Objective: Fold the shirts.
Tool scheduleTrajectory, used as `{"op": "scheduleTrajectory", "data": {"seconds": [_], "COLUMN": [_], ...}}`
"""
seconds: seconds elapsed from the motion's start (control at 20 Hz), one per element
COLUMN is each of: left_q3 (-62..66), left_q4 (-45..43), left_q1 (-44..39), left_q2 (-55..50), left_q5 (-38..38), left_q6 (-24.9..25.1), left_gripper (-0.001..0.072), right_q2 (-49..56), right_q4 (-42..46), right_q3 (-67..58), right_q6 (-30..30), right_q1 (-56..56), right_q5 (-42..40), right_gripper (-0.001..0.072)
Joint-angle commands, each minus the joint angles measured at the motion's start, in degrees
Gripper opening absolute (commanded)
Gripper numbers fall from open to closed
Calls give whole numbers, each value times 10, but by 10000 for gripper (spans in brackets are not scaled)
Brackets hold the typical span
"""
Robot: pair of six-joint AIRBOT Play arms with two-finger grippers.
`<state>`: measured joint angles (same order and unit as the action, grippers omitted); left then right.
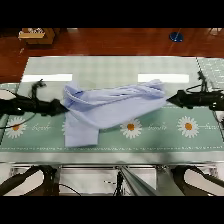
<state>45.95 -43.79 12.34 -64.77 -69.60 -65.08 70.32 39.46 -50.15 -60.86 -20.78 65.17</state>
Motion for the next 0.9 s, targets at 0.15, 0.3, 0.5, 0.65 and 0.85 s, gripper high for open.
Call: {"op": "scheduleTrajectory", "data": {"seconds": [0.15,0.3,0.5,0.65,0.85], "left_q3": [251,325,387,432,521], "left_q4": [12,-8,-75,-140,-249], "left_q1": [3,3,3,3,3], "left_q2": [266,353,416,449,462], "left_q5": [127,264,244,230,109], "left_q6": [3,3,3,-39,-122], "left_gripper": [22,21,21,20,20], "right_q2": [-247,-335,-394,-404,-404], "right_q4": [-42,-33,63,178,249], "right_q3": [-204,-294,-392,-477,-582], "right_q6": [-1,-35,-156,-255,-294], "right_q1": [2,2,2,2,2], "right_q5": [-38,-129,-174,-133,30], "right_gripper": [27,27,27,27,27]}}
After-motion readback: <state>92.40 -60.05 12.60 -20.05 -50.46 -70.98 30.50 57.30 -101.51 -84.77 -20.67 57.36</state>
